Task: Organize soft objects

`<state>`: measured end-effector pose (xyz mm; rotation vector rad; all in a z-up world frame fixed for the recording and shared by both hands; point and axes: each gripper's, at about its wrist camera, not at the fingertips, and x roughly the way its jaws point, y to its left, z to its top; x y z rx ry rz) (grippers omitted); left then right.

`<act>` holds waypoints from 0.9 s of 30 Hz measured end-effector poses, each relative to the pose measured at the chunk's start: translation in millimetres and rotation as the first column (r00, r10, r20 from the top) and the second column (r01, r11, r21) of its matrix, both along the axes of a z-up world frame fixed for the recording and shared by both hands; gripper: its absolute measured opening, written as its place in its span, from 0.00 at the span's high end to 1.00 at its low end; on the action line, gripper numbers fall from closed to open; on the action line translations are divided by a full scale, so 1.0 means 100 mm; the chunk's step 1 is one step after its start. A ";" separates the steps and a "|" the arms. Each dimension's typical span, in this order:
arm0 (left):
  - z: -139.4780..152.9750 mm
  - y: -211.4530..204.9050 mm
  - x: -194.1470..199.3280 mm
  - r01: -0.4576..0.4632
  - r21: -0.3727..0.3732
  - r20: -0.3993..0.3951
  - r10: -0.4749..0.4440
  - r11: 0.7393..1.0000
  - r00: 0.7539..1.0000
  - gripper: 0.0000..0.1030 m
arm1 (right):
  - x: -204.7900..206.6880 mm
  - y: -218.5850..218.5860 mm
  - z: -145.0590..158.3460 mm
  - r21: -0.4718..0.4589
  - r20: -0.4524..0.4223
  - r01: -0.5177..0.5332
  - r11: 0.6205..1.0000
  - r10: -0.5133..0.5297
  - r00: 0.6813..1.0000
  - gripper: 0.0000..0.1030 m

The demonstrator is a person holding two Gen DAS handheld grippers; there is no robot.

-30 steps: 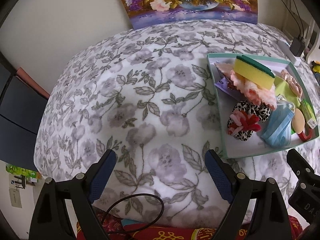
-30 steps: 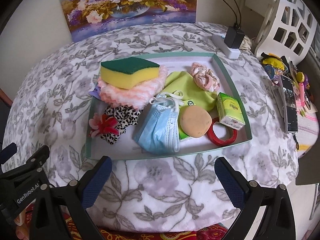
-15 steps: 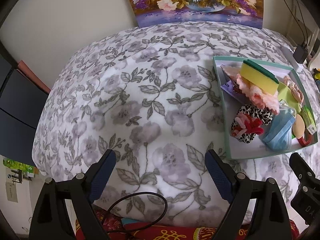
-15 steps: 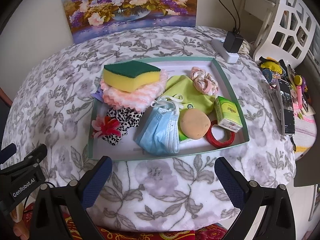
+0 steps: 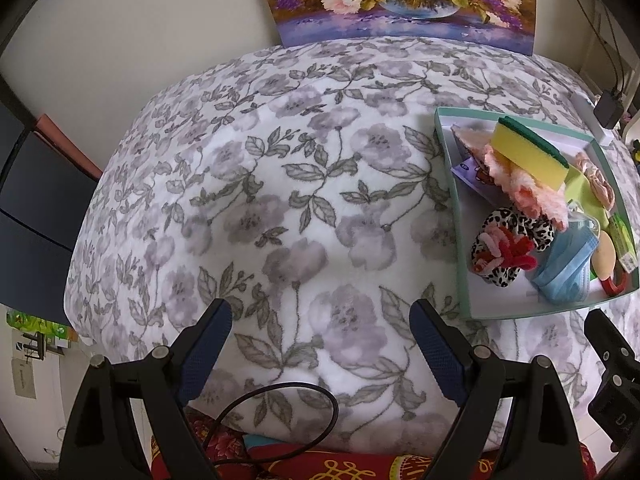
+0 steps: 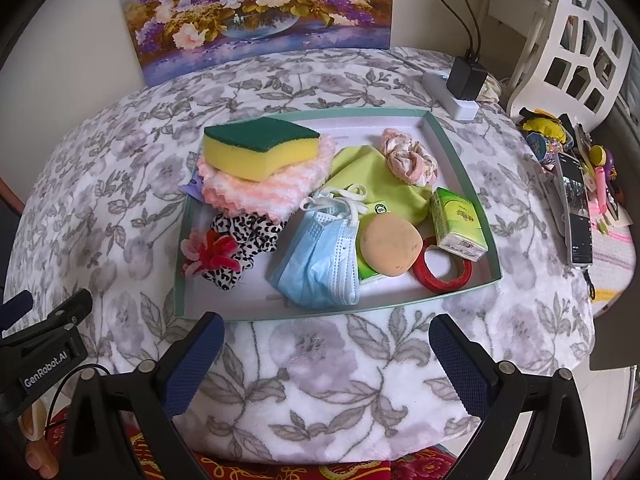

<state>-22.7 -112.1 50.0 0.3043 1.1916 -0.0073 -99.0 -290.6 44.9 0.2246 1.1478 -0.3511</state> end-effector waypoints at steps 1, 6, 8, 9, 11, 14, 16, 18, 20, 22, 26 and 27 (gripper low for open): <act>0.00 0.00 0.00 -0.002 0.000 -0.002 0.002 1.000 1.000 0.12 | 0.00 0.00 -0.01 0.002 -0.001 -0.001 1.000 0.001 1.000 0.00; -0.01 0.00 0.00 -0.005 0.001 -0.005 0.005 1.000 1.000 0.12 | 0.00 0.00 -0.02 0.005 -0.004 0.006 1.000 -0.006 1.000 0.00; -0.02 0.01 0.00 -0.003 0.002 -0.006 0.003 1.000 1.000 0.12 | 0.00 -0.01 -0.02 0.007 -0.005 0.010 1.000 -0.010 1.000 0.00; -0.02 0.01 0.00 -0.003 0.003 -0.006 0.003 1.000 1.000 0.12 | 0.00 -0.01 -0.02 0.008 -0.006 0.010 1.000 -0.009 1.000 0.00; -0.02 0.01 0.00 -0.004 0.002 -0.008 0.004 1.000 1.000 0.12 | 0.01 -0.02 -0.02 0.008 -0.006 0.008 1.000 -0.008 1.000 0.00; -0.02 0.00 0.01 -0.006 0.004 -0.011 0.006 1.000 1.000 0.12 | 0.01 -0.01 -0.03 0.008 -0.006 0.006 1.000 -0.006 1.000 0.00; -0.03 0.00 0.01 -0.004 0.003 -0.017 0.004 1.000 1.000 0.12 | 0.01 -0.01 -0.03 0.008 -0.007 0.008 1.000 -0.008 1.000 0.00; -0.04 0.00 0.02 -0.004 0.002 -0.020 0.004 1.000 1.000 0.12 | 0.01 -0.01 -0.03 0.009 -0.007 0.009 1.000 -0.009 1.000 0.00; -0.04 0.00 0.02 -0.004 0.002 -0.019 0.004 1.000 1.000 0.12 | 0.01 -0.01 -0.03 0.009 -0.007 0.007 1.000 -0.007 1.000 0.00; -0.04 0.00 0.02 -0.003 0.003 -0.020 0.003 1.000 1.000 0.12 | 0.01 -0.01 -0.03 0.010 -0.009 0.007 1.000 -0.007 1.000 0.00; -0.04 0.00 0.02 -0.001 0.003 -0.020 0.002 1.000 1.000 0.12 | 0.01 -0.01 -0.04 0.011 -0.010 0.008 1.000 -0.008 1.000 0.00; -0.04 0.00 0.02 -0.001 0.003 -0.020 0.001 1.000 1.000 0.12 | 0.01 -0.01 -0.04 0.011 -0.011 0.008 1.000 -0.008 1.000 0.00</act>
